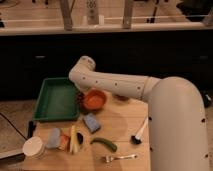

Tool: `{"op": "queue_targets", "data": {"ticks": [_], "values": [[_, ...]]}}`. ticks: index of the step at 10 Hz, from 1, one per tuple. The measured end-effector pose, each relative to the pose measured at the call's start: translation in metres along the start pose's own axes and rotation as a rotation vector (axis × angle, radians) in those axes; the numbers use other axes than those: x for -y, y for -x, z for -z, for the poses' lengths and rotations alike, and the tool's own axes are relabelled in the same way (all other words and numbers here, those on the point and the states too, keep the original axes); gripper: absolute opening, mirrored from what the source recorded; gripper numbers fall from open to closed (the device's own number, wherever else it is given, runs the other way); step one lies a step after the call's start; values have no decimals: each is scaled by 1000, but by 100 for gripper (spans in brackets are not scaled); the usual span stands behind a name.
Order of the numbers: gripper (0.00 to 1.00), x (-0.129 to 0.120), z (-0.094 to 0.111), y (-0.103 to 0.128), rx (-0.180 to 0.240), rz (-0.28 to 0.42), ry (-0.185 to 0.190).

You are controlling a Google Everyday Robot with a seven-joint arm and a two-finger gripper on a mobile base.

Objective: Place grapes in tray

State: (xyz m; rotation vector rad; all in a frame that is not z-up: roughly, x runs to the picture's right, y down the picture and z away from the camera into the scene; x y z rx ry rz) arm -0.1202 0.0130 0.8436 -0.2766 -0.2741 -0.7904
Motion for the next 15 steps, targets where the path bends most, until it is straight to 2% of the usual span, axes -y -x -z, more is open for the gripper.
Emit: {"op": "queue_targets", "data": {"ticks": [15], "values": [[2, 13, -27, 15, 71, 131, -7]]}}
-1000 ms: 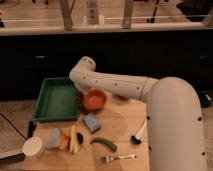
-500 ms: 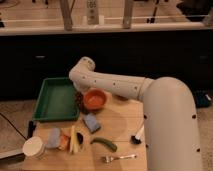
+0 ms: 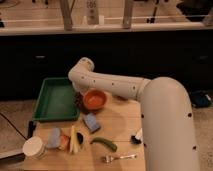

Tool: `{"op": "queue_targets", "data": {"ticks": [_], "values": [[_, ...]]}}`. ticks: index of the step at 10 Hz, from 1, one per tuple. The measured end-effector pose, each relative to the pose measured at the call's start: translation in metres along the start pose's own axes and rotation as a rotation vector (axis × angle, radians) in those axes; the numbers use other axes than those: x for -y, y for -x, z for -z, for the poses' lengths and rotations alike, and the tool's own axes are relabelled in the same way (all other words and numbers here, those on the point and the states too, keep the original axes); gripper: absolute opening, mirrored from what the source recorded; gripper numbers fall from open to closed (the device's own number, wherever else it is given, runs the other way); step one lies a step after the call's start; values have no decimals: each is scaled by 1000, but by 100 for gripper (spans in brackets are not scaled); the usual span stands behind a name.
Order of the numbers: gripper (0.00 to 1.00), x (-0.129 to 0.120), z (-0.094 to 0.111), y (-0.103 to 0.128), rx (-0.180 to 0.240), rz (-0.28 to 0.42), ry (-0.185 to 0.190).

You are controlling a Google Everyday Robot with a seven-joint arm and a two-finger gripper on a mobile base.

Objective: Place grapes in tray

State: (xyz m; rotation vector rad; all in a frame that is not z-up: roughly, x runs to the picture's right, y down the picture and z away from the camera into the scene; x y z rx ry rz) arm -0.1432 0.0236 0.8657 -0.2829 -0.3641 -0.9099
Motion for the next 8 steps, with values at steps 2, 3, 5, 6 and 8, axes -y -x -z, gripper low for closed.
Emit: {"op": "queue_targets", "data": {"ticks": [2, 3, 5, 6, 8], "values": [[2, 0, -3, 1, 6, 18, 1], [2, 1, -4, 1, 9, 27, 1], [2, 3, -6, 3, 16, 47, -1], [2, 4, -7, 4, 20, 56, -1], [2, 6, -9, 5, 27, 81, -2]]}}
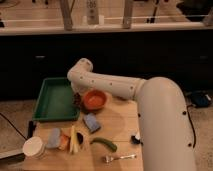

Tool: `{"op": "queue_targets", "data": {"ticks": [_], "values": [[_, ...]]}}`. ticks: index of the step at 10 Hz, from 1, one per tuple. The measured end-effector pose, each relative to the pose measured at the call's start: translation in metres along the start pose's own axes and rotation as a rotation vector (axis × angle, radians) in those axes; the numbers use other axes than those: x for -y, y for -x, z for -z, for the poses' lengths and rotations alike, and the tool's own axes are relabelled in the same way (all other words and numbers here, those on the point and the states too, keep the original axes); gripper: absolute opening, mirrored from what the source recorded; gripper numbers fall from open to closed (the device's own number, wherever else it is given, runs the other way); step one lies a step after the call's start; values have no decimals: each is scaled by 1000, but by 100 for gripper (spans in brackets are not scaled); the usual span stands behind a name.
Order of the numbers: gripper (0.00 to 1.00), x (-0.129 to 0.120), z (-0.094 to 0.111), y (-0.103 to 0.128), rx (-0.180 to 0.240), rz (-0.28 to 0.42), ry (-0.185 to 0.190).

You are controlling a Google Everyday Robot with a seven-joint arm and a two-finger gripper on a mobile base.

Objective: Place grapes in tray

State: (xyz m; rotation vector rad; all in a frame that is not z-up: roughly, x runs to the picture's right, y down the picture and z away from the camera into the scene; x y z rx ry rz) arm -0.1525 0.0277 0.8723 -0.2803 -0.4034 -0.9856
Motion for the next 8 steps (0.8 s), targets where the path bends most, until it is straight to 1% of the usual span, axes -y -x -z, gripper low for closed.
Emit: {"op": "queue_targets", "data": {"ticks": [3, 8], "values": [[2, 2, -4, 1, 14, 35, -2], [2, 7, -9, 3, 27, 73, -6]]}}
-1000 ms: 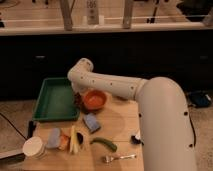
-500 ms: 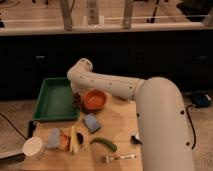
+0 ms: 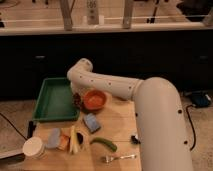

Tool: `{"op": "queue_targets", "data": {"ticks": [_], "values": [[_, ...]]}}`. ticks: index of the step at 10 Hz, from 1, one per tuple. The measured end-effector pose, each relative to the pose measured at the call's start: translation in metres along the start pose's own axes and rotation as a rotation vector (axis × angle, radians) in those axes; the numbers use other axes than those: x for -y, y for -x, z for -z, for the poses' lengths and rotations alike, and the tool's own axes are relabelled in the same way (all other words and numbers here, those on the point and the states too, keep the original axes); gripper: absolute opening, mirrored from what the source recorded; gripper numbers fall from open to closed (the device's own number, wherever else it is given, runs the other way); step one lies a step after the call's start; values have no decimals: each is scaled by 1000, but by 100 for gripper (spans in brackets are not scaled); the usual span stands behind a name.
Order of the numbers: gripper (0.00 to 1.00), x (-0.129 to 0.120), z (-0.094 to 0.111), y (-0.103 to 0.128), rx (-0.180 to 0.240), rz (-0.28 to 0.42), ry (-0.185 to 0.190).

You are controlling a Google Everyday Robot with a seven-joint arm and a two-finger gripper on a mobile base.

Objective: Place grapes in tray

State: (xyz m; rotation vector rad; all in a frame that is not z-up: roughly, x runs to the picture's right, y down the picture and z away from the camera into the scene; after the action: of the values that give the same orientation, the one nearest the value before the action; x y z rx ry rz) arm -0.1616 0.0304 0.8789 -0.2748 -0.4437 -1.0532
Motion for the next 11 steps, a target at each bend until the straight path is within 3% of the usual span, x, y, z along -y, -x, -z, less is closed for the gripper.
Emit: {"op": "queue_targets", "data": {"ticks": [11], "values": [[2, 19, -12, 10, 29, 106, -9]]}}
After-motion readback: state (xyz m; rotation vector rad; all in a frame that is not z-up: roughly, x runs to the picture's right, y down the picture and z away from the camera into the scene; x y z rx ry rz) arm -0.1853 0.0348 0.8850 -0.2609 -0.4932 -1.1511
